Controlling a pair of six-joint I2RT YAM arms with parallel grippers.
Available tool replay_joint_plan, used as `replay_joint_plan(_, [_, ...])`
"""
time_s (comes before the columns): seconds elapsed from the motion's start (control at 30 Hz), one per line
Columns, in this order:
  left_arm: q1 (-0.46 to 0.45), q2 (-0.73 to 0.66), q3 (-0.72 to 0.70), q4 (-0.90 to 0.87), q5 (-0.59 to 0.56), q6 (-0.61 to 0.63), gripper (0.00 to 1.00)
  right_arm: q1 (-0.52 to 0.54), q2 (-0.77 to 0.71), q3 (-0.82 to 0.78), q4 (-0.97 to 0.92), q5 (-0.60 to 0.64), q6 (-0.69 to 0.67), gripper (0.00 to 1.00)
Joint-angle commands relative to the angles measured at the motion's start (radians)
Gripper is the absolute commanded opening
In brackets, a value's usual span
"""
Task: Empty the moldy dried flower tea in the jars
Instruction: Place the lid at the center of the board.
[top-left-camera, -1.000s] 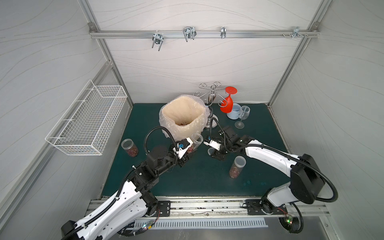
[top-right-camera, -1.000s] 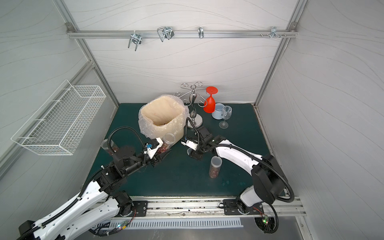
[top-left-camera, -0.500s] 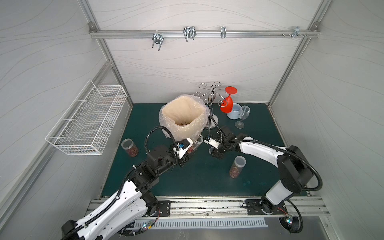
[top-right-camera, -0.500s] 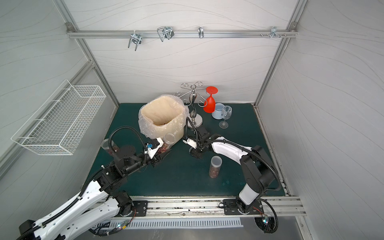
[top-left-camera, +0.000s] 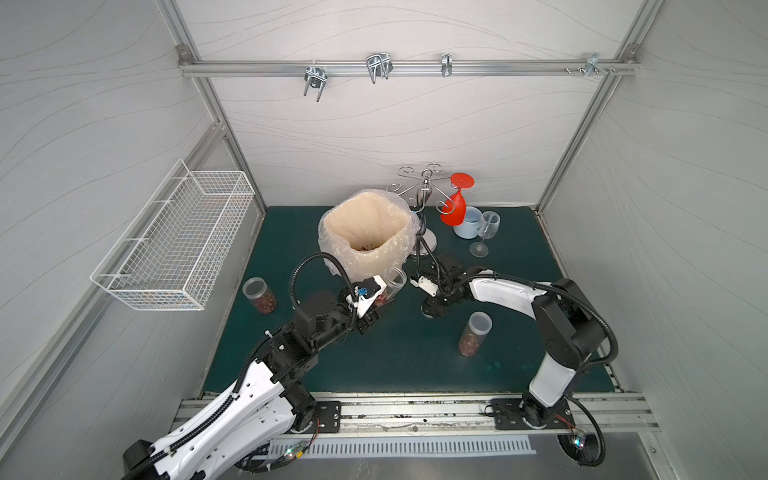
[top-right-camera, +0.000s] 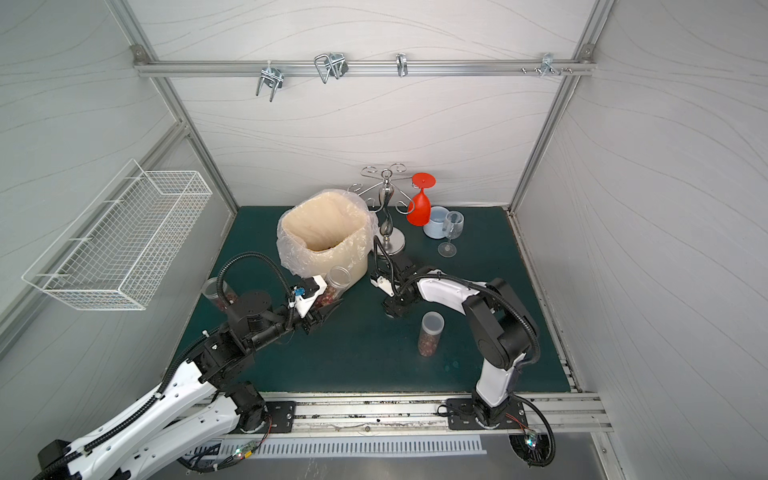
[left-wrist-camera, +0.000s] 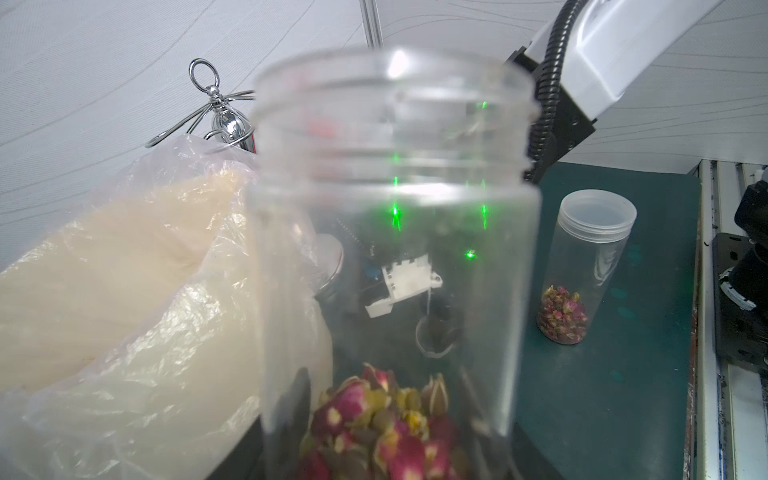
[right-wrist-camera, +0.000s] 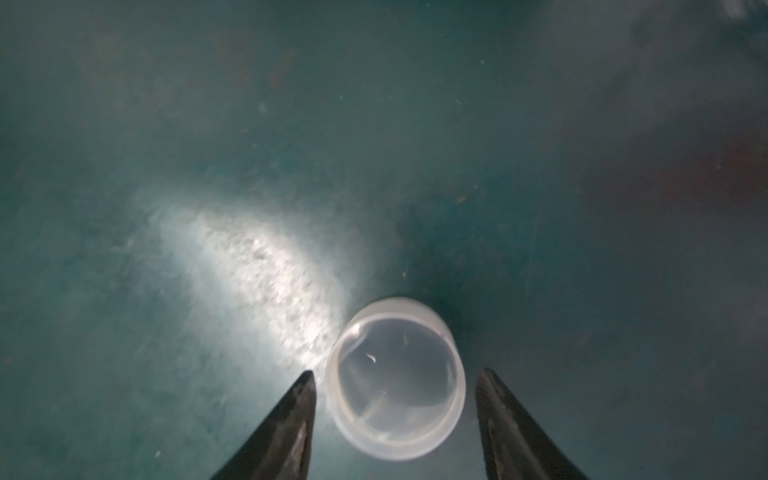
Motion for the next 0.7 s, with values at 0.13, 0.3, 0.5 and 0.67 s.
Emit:
replay_joint_plan(0.13, [0.004,-0.001,0.023,0.038,0.007,0.003,0.20,-0.006,0.025,0.043,-0.043,0.005,0.040,0.69])
replay_joint_plan(0.3, [0.004,-0.001,0.038,0.021,0.002,0.004,0.20,-0.007,-0.048,0.018,-0.021,-0.023,0.065,0.71])
replay_joint_plan(0.5, [0.005,0.005,0.101,-0.053,-0.018,0.026,0.19,-0.007,-0.214,-0.020,-0.019,-0.024,0.090,0.75])
replay_joint_plan(0.67, [0.004,0.030,0.184,-0.130,-0.055,0.082,0.19,-0.009,-0.358,-0.077,-0.003,-0.002,0.117,0.82])
